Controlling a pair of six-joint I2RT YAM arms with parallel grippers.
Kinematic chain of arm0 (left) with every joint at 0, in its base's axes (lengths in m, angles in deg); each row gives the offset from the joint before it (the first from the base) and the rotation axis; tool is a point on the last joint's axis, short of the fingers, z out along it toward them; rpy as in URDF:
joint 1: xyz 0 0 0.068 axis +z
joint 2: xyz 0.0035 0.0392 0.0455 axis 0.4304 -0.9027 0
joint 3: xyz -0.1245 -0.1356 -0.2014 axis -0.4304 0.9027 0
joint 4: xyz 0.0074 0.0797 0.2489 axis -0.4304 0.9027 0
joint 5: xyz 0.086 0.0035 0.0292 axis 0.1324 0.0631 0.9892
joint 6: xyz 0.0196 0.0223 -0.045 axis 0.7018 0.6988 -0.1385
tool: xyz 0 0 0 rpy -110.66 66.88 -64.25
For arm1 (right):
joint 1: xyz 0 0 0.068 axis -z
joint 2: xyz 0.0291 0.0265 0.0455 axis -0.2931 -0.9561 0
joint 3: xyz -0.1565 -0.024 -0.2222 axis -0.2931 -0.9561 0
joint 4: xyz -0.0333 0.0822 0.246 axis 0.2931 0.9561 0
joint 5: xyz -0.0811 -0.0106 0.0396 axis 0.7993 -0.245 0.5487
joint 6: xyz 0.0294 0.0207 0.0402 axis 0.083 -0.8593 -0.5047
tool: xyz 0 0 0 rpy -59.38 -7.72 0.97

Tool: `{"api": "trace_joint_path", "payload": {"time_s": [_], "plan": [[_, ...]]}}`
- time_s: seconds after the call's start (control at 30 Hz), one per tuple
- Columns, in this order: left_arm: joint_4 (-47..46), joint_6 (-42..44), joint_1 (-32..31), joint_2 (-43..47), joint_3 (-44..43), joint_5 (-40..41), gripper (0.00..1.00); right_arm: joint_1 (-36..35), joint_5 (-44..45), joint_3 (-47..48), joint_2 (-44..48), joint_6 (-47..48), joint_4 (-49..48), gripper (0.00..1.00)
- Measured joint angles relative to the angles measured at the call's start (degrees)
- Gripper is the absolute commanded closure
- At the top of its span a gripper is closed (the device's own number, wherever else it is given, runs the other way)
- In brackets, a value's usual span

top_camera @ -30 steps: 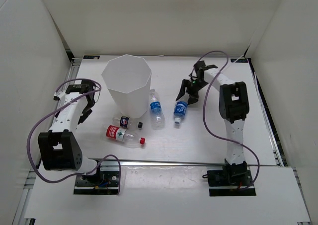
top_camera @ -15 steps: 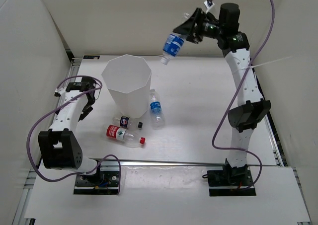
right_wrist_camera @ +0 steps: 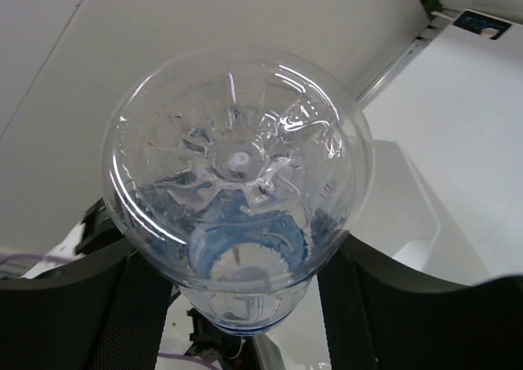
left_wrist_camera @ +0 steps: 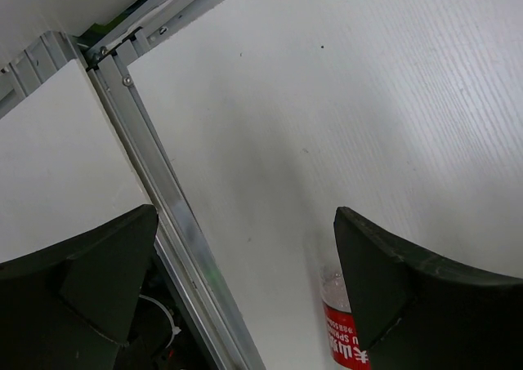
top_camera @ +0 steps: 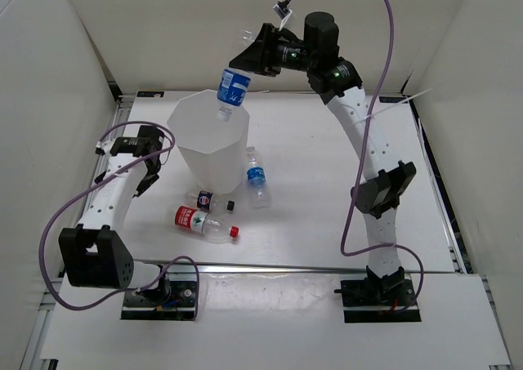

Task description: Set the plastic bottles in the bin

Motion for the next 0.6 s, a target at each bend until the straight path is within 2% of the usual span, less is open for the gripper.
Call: {"api": "trace_joint_path", "payload": {"time_s": [0.13,0.17,0.23,0.3,0.33,0.37,0.43,0.47,0.53,0.57,0.6], "plan": [[-0.26,1.68,-0.68,3.02,0.00,-0.31,0.00,-0.04,2.64,0.00,-1.46,2.12,1.57,0.87],[-0.50,2.25,-0.87,3.82,0.00,-0.52,0.00,-0.24,3.28,0.00,-1.73,2.64,2.25,0.81],[-1.29,3.45,-1.18,5.42,0.00,-1.14,0.00,-1.01,4.42,0.00,-2.05,4.13,4.07,0.77],[-2.67,4.90,-1.44,7.34,0.17,-1.99,0.00,-2.19,5.33,0.00,-2.19,5.33,5.75,0.68],[-3.52,5.66,-1.46,8.46,0.44,-2.51,0.00,-2.80,5.51,0.00,-2.19,5.95,6.45,0.62],[-4.39,6.29,-1.46,9.60,0.85,-3.06,0.00,-3.23,5.79,0.00,-2.19,6.62,6.97,0.47],[-5.75,7.52,-1.49,11.50,1.84,-4.11,0.00,-4.20,6.16,-0.26,-2.19,7.74,7.63,0.36],[-6.32,8.02,-1.49,12.15,2.29,-4.46,0.00,-4.61,6.51,-0.55,-2.10,8.50,8.04,0.25],[-7.26,9.03,-1.49,13.07,3.26,-5.25,0.00,-5.11,7.54,-1.36,-1.90,9.55,9.16,0.11],[-7.69,9.55,-1.49,13.29,3.72,-5.77,0.00,-5.29,8.35,-1.86,-1.64,10.10,9.92,0.00],[-8.17,10.01,-1.49,13.38,4.17,-6.34,0.00,-5.38,9.22,-2.71,-1.14,10.62,10.58,0.00]]}}
